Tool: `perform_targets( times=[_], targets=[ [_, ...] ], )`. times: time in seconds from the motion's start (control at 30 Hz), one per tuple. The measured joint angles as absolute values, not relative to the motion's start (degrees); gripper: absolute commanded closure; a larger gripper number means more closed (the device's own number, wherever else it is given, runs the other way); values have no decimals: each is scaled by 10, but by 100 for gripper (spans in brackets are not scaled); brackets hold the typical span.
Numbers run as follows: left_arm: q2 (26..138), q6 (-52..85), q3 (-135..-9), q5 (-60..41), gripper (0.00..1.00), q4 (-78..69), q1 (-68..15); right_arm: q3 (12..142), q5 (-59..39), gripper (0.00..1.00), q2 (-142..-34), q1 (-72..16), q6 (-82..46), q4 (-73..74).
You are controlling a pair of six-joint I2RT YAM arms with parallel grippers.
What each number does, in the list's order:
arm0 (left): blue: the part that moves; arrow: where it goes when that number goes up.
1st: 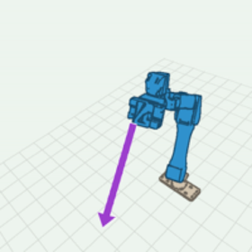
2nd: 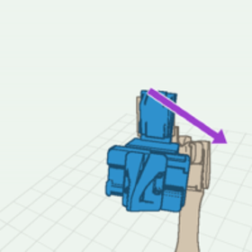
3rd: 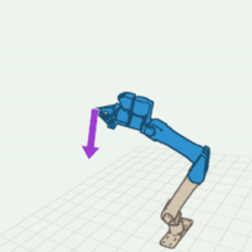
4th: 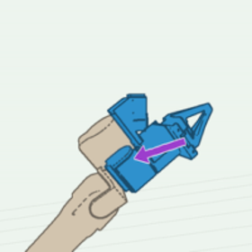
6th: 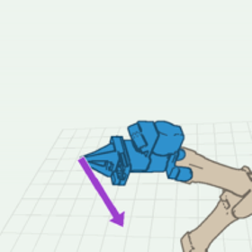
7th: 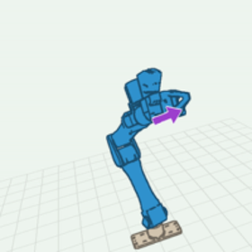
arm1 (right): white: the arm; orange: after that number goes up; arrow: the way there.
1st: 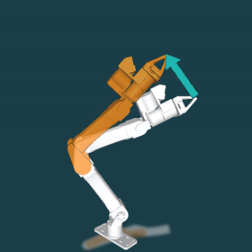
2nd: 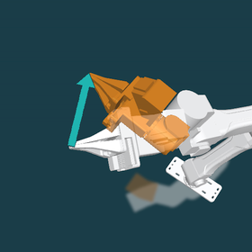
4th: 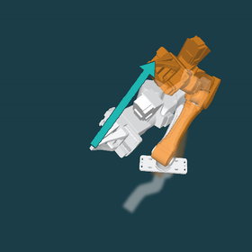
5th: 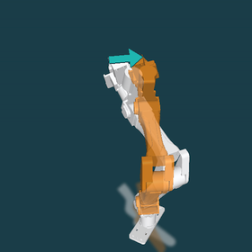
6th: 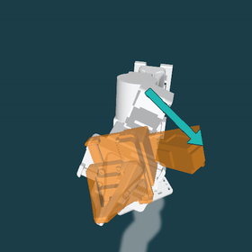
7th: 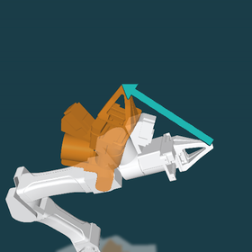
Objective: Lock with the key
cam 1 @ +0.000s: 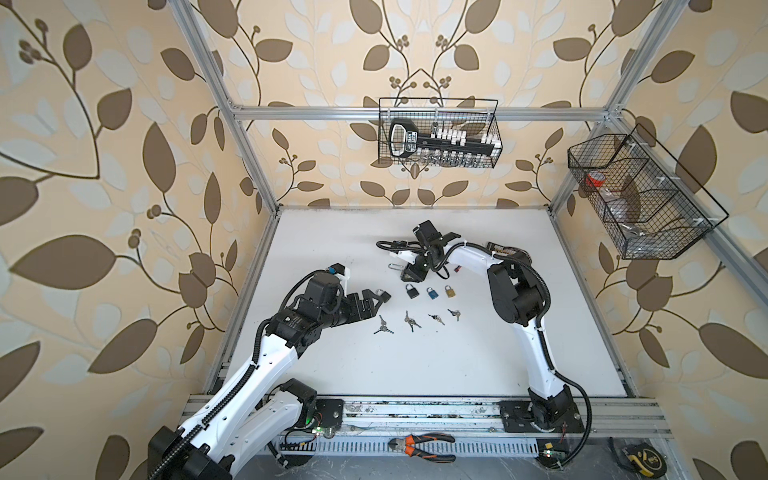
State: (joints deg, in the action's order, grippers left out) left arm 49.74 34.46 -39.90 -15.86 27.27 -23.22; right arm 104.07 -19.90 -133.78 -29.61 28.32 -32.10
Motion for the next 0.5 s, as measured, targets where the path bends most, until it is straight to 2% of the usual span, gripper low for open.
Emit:
perform_targets(
  times=[0.27,0.5],
  targets=[
    [498,345,-399,-159,1,273,-232,1039,-186,73,-1338,-299,276,-310],
    [485,345,-399,-143,1,276,-232,1029,-179,90,-1332,-301,254,-294]
  ],
)
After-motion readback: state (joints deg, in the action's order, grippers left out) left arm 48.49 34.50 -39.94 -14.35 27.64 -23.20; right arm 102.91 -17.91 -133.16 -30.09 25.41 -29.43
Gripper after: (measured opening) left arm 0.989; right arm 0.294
